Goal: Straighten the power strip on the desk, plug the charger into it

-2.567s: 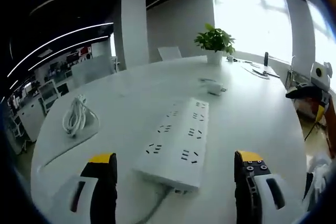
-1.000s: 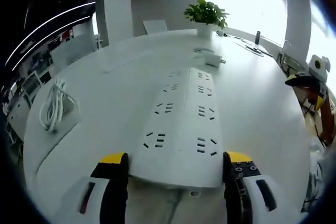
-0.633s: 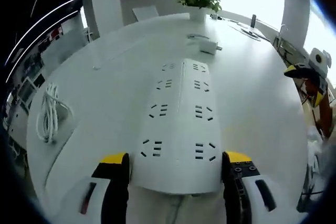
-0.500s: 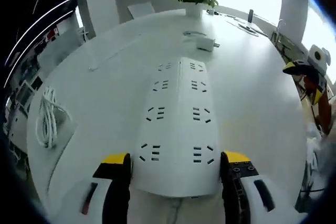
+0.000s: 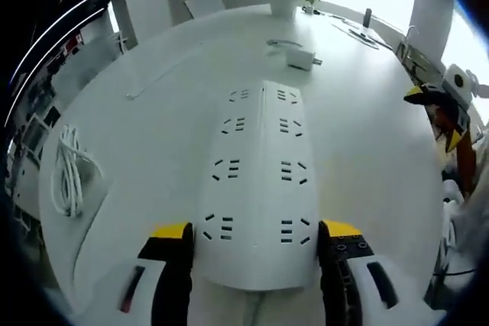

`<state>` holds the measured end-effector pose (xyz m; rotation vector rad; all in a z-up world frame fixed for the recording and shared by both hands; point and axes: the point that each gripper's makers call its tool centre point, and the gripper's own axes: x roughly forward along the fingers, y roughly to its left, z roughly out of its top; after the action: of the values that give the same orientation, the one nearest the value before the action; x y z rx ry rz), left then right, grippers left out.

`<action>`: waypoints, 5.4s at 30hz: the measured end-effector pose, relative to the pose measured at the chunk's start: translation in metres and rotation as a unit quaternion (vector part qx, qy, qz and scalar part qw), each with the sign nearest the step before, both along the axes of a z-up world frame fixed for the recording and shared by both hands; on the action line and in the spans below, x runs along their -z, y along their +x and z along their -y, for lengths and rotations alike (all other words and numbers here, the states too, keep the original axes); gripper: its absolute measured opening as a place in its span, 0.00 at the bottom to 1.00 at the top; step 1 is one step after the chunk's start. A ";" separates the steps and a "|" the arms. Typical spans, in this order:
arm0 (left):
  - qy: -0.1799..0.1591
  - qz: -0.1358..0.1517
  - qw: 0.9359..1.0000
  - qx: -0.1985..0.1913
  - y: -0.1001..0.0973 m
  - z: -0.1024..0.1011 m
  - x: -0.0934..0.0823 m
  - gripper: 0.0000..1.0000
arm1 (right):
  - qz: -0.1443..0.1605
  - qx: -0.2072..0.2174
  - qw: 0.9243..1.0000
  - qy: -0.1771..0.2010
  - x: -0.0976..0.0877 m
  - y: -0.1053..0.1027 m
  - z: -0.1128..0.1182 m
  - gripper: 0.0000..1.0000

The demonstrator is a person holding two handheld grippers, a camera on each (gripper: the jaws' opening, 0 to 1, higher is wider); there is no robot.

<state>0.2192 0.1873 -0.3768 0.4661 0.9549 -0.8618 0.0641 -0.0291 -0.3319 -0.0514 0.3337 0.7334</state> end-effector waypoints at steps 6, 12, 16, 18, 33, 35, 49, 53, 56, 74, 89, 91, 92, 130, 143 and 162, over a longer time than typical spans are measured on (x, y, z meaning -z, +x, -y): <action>-0.001 -0.001 1.000 0.003 0.001 -0.001 0.000 0.68 | -0.003 -0.030 0.999 -0.015 -0.001 0.025 0.002 0.68; -0.004 0.004 1.000 0.002 0.000 0.000 0.000 0.68 | 0.003 -0.061 0.997 -0.036 -0.012 0.043 -0.006 0.68; -0.001 0.003 1.000 0.005 -0.001 0.001 0.000 0.68 | 0.023 -0.102 0.994 -0.044 -0.027 0.053 -0.020 0.67; 0.003 0.002 1.000 0.008 -0.002 0.001 0.001 0.68 | 0.025 -0.111 0.992 -0.046 -0.033 0.059 -0.027 0.67; 0.019 0.014 1.000 0.011 -0.007 0.002 0.002 0.68 | 0.066 -0.170 0.965 -0.186 -0.042 0.109 -0.042 0.66; 0.016 0.014 1.000 0.013 -0.008 0.002 0.002 0.68 | 0.060 -0.175 0.963 -0.196 -0.038 0.116 -0.044 0.66; 0.011 0.014 1.000 0.019 -0.014 0.001 0.003 0.68 | 0.024 -0.232 0.931 -0.281 -0.010 0.177 -0.049 0.67; 0.004 0.016 1.000 0.021 -0.015 0.001 0.003 0.69 | 0.016 -0.280 0.908 -0.311 -0.001 0.184 -0.067 0.67; 0.000 0.016 1.000 0.023 -0.015 0.002 0.003 0.69 | 0.014 -0.308 0.890 -0.336 0.004 0.188 -0.079 0.67; -0.008 0.014 0.999 0.034 -0.011 0.004 0.005 0.70 | -0.043 -0.439 0.777 -0.449 0.033 0.195 -0.117 0.63; -0.012 0.012 0.999 0.037 -0.009 0.007 0.006 0.70 | -0.035 -0.452 0.750 -0.482 0.046 0.206 -0.124 0.64; -0.013 0.011 0.999 0.037 -0.009 0.008 0.006 0.70 | -0.035 -0.457 0.744 -0.485 0.046 0.206 -0.124 0.64; -0.013 0.011 0.999 0.037 -0.009 0.008 0.006 0.70 | -0.035 -0.459 0.742 -0.487 0.047 0.206 -0.124 0.64; -0.014 0.013 0.996 0.092 -0.015 0.014 0.006 0.70 | -0.075 -0.423 0.754 -0.498 0.048 0.186 -0.113 0.63; -0.015 0.013 0.992 0.121 -0.019 0.021 0.006 0.70 | -0.094 -0.395 0.765 -0.500 0.048 0.167 -0.104 0.63; -0.025 0.022 0.988 0.151 -0.024 0.029 0.005 0.70 | -0.113 -0.344 0.766 -0.532 0.046 0.149 -0.093 0.61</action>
<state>0.1947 0.1581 -0.3814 0.5940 0.8320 -1.1414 0.2135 0.0638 -0.3774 -1.2390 0.9689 1.1973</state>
